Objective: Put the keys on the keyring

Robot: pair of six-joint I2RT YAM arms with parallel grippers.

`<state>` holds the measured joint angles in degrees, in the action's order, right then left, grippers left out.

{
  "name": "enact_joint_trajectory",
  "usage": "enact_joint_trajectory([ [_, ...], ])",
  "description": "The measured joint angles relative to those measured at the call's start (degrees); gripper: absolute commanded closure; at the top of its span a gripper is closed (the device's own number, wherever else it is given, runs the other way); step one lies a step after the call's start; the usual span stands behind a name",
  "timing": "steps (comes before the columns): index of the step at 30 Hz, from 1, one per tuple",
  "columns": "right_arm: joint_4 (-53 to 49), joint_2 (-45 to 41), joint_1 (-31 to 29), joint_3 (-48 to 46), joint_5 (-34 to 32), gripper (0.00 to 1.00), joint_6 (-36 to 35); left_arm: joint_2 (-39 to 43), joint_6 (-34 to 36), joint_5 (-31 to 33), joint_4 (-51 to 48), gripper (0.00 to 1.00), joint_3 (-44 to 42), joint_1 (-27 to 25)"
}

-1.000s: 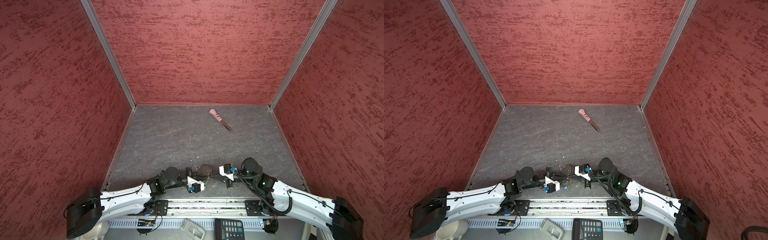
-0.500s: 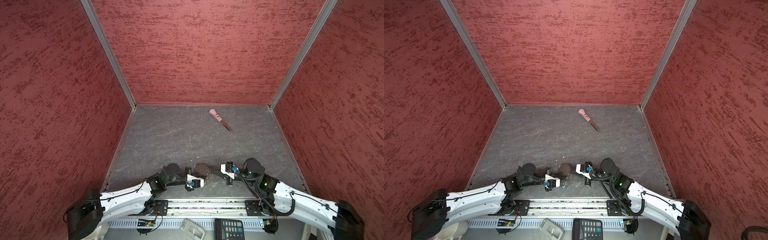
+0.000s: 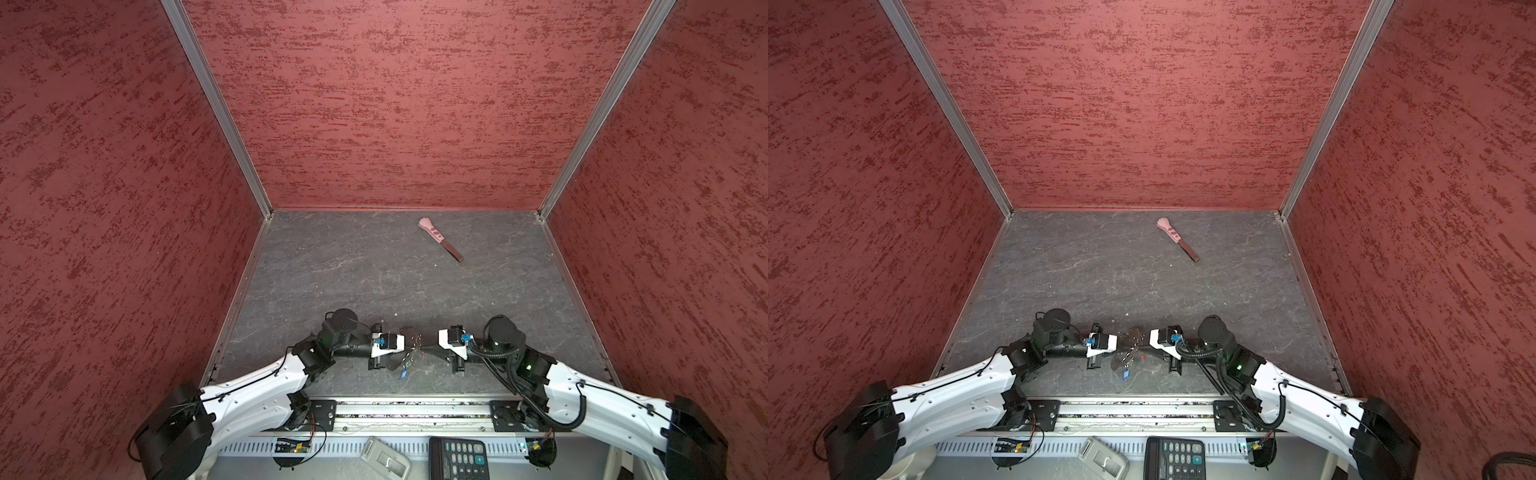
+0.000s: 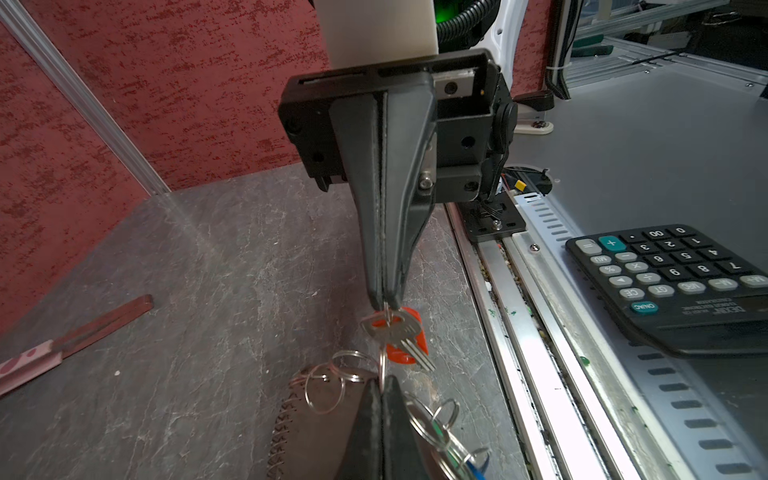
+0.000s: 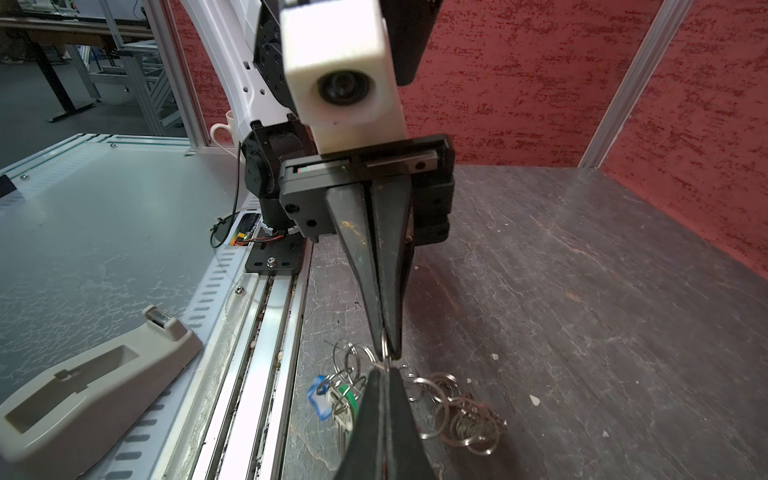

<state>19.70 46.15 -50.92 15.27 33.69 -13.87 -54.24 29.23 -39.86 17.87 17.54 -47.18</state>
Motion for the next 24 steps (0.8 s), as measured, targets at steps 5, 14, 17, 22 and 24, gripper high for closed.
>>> enact_joint_trajectory([
  [5,0.1,0.4,0.0,0.0,0.9,1.00,0.0,-0.6,-0.1,-2.0,-0.2,1.00,0.0,0.0],
  [14,1.9,3.3,0.0,0.1,2.8,1.00,1.5,-1.3,-0.1,-3.8,-0.3,1.00,0.0,0.0],
  [17,2.8,3.6,0.0,0.1,3.5,1.00,1.9,-1.7,-0.1,-4.0,-0.3,1.00,0.0,0.0],
  [22,3.3,3.6,0.0,0.5,4.3,1.00,2.1,-2.2,-0.1,-4.1,-0.3,1.00,0.0,0.0],
  [24,3.3,3.5,0.0,0.6,4.7,1.00,2.3,-2.2,0.0,-4.1,-0.3,1.00,0.0,0.0],
])
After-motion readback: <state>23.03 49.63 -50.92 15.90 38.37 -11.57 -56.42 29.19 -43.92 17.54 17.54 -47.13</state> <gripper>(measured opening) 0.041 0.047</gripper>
